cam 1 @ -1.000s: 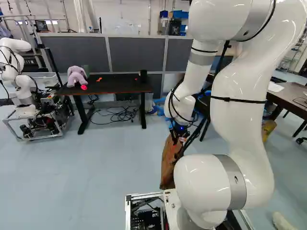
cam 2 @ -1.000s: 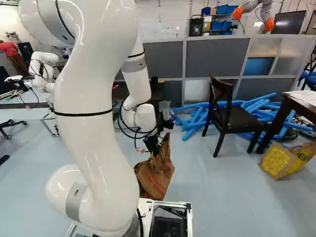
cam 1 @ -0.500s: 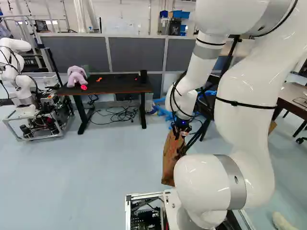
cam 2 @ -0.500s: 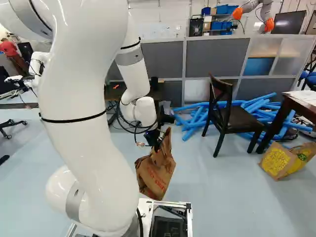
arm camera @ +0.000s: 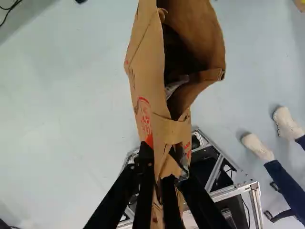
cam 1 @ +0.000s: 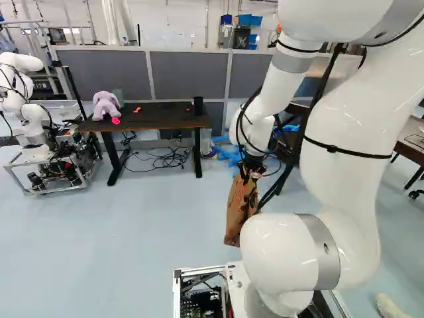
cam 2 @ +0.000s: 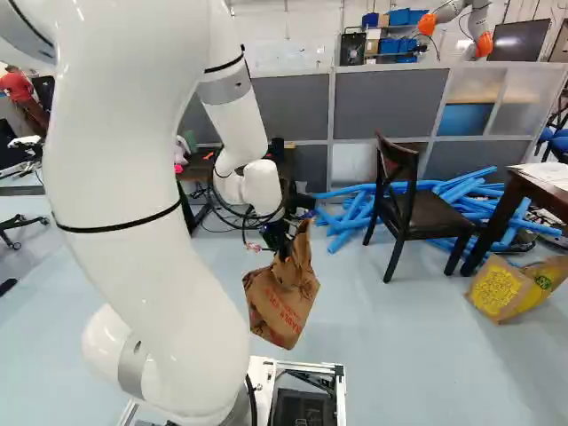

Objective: Pick up the bag on the ground and place it on the table

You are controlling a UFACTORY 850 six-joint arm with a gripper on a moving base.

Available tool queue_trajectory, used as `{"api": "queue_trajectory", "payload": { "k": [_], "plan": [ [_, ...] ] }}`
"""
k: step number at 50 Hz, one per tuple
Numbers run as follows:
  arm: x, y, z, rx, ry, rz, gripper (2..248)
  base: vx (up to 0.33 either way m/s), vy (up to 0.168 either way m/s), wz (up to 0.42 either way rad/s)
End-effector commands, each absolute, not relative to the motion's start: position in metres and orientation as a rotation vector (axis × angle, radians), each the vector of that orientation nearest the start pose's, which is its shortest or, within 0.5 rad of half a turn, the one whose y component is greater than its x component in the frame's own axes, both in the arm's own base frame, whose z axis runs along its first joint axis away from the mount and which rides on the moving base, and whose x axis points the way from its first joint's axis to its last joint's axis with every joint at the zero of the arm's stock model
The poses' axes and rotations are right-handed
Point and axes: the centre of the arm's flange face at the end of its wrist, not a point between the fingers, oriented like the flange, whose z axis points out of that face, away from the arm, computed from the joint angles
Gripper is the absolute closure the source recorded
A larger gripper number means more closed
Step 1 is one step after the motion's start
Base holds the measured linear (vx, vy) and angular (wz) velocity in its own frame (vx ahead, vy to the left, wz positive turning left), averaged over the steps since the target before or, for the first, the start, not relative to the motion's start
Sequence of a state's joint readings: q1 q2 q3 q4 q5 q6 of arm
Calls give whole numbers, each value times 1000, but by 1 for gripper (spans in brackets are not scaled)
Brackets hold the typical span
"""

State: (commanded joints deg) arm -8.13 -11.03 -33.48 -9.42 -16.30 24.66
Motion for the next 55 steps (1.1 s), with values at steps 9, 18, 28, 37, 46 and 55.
{"api": "queue_trajectory", "payload": {
  "k": [9,18,28,37,46,55],
  "plan": [
    [385,-58,334,-3095,694,-179,229,0,0,0],
    [388,-57,347,-3082,731,-160,229,0,0,0],
    [391,-54,361,-3067,770,-128,229,0,0,0],
    [394,-52,375,-3050,802,-107,229,0,0,0],
    [396,-49,388,-3034,825,-91,229,0,0,0],
    [399,-47,402,-3023,839,-76,229,0,0,0]
  ]
}}
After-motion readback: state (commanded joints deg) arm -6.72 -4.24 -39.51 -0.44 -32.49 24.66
